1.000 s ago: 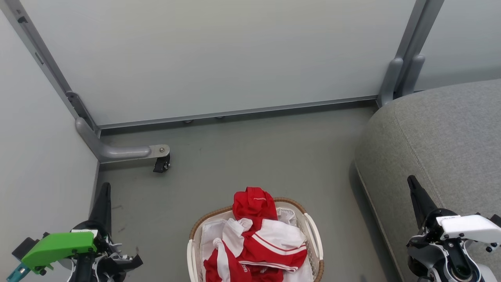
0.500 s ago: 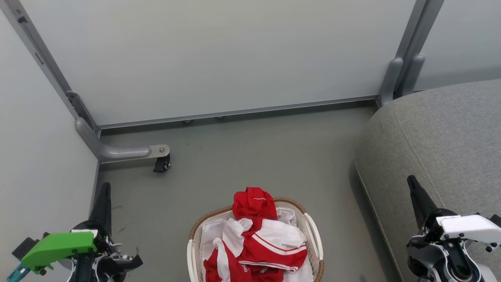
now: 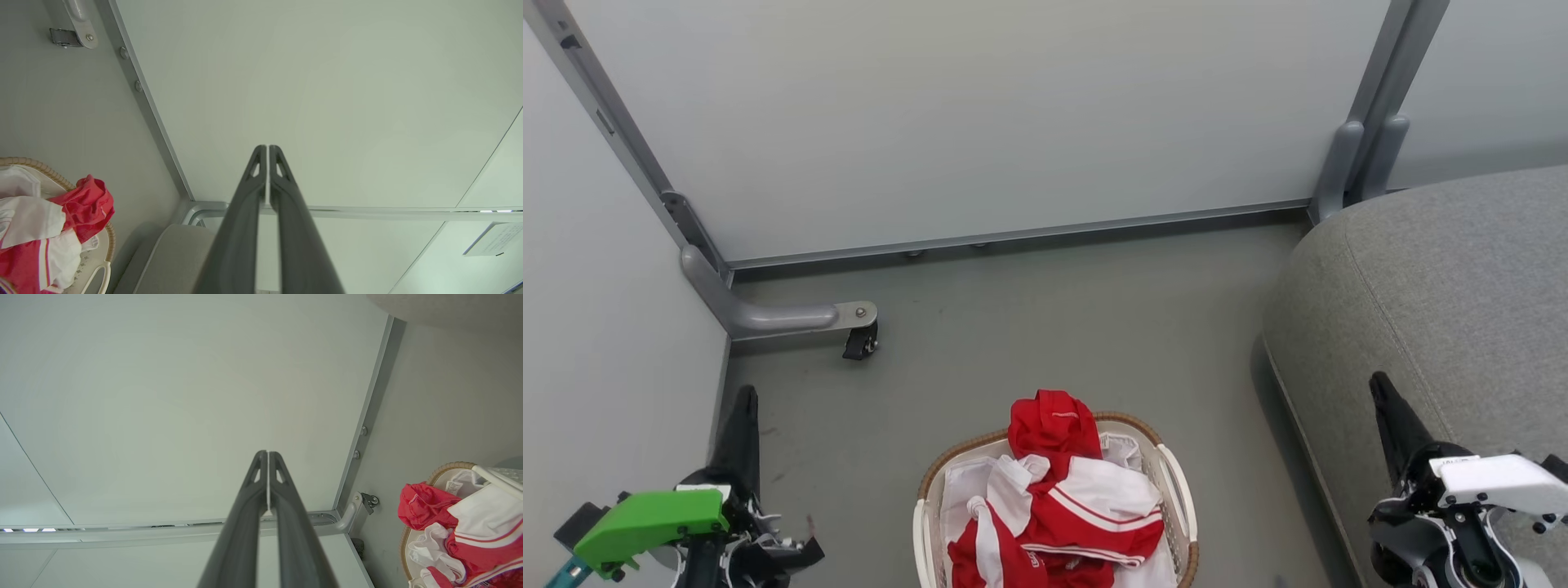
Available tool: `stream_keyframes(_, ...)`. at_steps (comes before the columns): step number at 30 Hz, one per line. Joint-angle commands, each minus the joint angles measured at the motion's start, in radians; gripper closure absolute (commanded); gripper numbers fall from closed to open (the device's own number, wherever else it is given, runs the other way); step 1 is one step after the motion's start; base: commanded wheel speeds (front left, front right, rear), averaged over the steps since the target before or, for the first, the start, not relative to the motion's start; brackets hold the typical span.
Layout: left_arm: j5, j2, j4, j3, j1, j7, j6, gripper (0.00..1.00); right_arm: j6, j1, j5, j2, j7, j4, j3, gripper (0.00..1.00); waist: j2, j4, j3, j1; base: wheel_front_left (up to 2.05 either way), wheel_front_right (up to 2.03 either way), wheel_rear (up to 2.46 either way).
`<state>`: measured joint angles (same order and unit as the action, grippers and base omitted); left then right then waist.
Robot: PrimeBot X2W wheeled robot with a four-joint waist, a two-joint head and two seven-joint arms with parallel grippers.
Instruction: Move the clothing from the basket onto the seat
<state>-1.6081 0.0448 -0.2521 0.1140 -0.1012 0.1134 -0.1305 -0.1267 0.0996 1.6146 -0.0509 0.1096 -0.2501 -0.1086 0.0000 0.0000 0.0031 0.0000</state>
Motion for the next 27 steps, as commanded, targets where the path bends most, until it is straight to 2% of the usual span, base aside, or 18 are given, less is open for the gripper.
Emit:
stream_keyframes(1,0.0,-0.001,-0.007,0.0,0.003,-0.001,0.0,0.0,0.001,-0.004,0.0,0.002,0.0,-0.005,0.0,0.0,0.0,0.0,0.0,0.0,0.0,0.0,0.0)
stream_keyframes(6,0.001,-0.007,-0.036,0.001,0.021,-0.006,0.0,0.0,0.001,-0.022,-0.008,0.01,-0.009,-0.023,0.008,0.0,0.0,0.0,0.001,0.0,0.0,0.0,0.0)
stream_keyframes(13,0.039,0.009,-0.042,-0.015,0.01,-0.041,0.0,0.0,0.0,-0.008,-0.059,-0.012,-0.047,-0.013,0.039,0.0,0.0,0.001,0.003,0.0,0.0,0.0,0.0)
stream_keyframes(19,0.157,0.041,-0.043,-0.043,-0.003,-0.076,0.0,0.0,0.0,0.009,-0.187,-0.023,-0.075,-0.006,0.046,0.0,0.0,0.001,0.007,0.0,0.0,0.0,0.0)
stream_keyframes(27,0.363,0.055,-0.029,-0.044,-0.006,-0.11,0.0,0.0,-0.001,0.026,-0.387,-0.033,-0.109,0.001,0.074,0.0,0.0,0.001,0.013,0.0,0.0,0.0,0.0)
